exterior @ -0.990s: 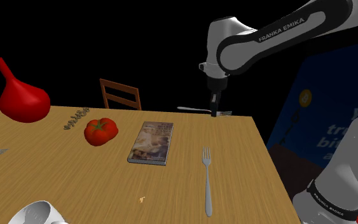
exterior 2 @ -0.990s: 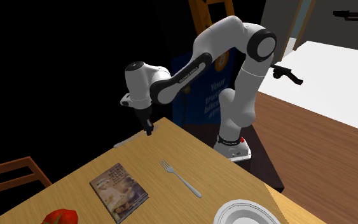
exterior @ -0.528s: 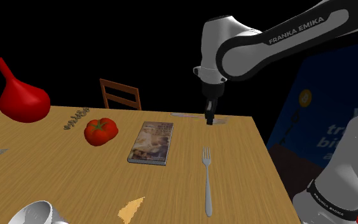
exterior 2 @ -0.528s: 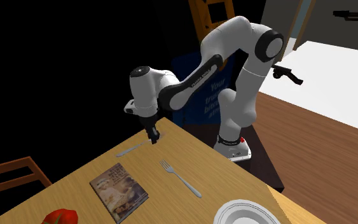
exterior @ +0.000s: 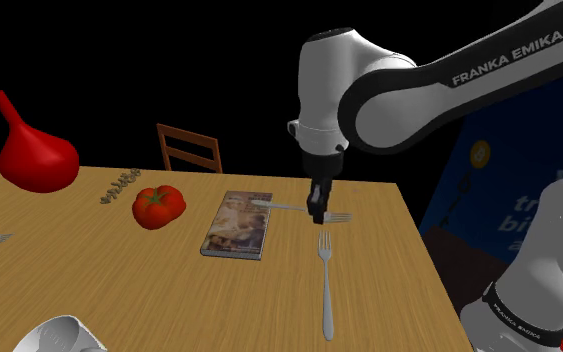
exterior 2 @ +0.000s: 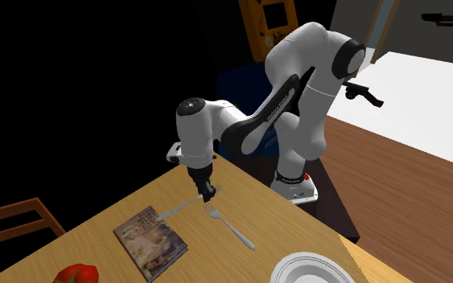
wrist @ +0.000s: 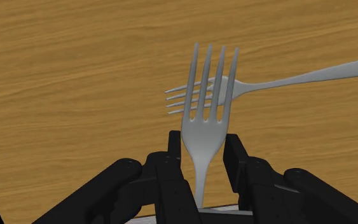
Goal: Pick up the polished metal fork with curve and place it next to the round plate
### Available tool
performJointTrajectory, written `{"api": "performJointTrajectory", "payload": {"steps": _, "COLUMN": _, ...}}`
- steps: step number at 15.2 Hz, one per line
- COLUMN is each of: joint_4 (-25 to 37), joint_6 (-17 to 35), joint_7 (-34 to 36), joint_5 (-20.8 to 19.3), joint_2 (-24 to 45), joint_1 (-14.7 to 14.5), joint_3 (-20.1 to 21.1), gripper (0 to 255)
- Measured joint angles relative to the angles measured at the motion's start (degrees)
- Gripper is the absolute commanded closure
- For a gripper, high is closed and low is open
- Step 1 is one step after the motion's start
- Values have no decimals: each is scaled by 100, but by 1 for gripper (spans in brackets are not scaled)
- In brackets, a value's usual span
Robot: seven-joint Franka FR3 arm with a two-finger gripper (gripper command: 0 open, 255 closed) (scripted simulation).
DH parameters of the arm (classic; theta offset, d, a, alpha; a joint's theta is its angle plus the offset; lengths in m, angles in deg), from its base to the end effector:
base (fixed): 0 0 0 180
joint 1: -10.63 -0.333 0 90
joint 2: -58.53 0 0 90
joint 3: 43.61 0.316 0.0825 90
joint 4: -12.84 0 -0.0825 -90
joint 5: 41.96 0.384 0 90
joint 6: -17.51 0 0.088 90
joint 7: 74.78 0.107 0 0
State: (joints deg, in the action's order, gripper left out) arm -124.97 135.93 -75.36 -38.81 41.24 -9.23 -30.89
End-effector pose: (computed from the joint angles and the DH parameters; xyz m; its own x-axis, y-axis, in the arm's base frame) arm 0.3703 0.2419 0.4218 0.8569 0.5137 -0.0426 0.5147 -0.8572 0.0179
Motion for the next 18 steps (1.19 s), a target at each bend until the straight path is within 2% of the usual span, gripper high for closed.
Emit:
{"api": "performJointTrajectory", "payload": {"steps": 8, "joint_4": 398, "joint_6": -12, "joint_7": 1232, "joint_5": 188, "joint_2": 361, "joint_1": -504, "joint_3": 824, "gripper": 255}}
{"api": "performJointTrajectory", "payload": {"steps": 14, "joint_4": 1042, "joint_6": -111, "joint_7": 2168, "joint_5": 91, "joint_2": 911, "joint_1": -796, "joint_3": 1381, "gripper": 255}}
{"api": "performJointTrajectory", "payload": {"steps": 18, "joint_4": 1035, "joint_6": 122, "joint_7": 2389, "joint_5": 5, "joint_2": 1153, "joint_1": -848, "joint_3": 1496, "gripper": 255}}
